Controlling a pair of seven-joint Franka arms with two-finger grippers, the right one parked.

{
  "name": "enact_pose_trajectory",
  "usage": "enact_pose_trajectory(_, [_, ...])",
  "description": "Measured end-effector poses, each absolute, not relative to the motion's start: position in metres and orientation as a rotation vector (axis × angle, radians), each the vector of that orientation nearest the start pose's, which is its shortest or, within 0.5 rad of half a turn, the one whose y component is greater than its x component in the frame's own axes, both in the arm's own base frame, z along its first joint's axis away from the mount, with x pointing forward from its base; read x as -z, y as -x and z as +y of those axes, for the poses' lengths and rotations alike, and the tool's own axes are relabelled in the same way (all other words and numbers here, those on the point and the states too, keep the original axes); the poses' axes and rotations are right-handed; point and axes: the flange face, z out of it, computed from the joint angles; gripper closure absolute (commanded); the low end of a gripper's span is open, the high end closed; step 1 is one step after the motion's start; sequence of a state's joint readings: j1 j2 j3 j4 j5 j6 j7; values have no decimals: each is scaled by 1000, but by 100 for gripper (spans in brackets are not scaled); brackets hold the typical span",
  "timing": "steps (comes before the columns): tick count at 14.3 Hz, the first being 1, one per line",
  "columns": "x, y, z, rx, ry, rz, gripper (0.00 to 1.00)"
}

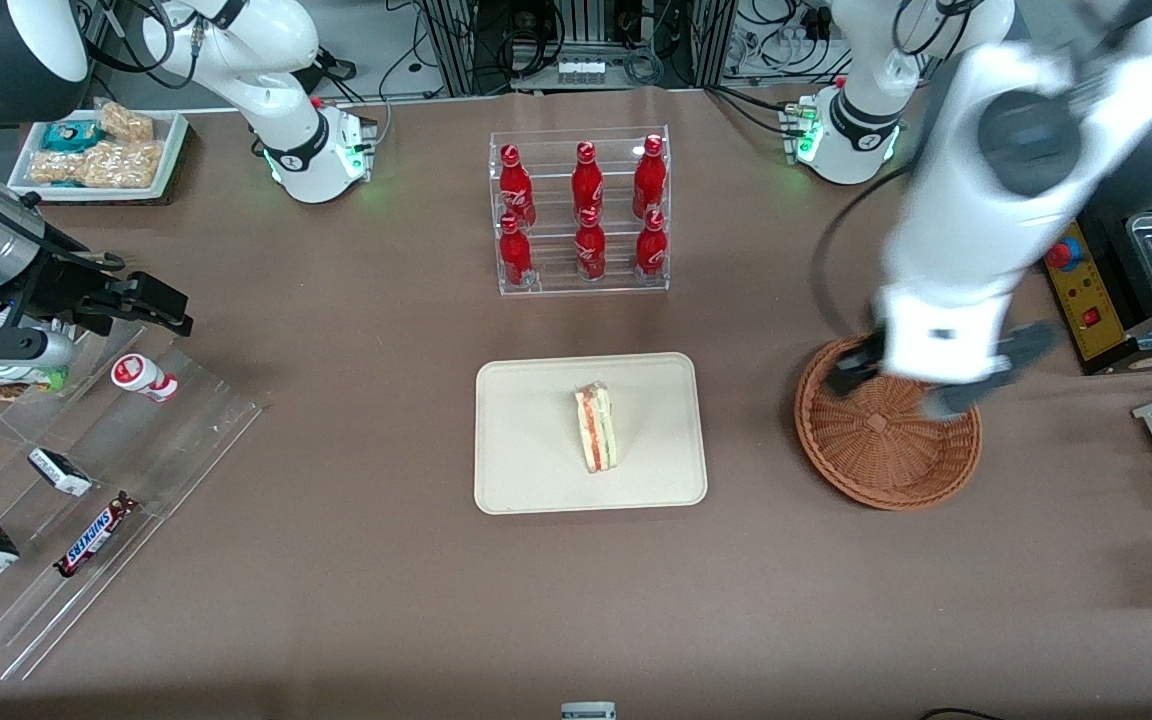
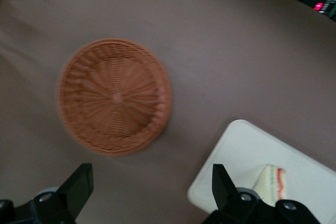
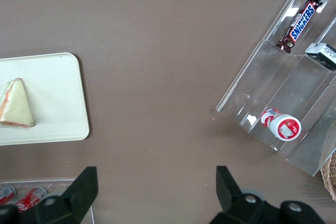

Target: Place sandwich from basket to tray

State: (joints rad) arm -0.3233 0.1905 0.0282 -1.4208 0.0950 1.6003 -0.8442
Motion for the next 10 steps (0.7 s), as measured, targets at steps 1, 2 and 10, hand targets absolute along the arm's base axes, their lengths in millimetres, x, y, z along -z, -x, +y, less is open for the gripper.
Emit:
enact_pose_trajectory(1, [-598,-583,-140,41,2958,-793,0])
enact_pose_trajectory(2, [-604,-572,-112,18,2980,-757,0])
enact_pose_trajectory(10, [-615,-507,15,-148,3128,-224,0])
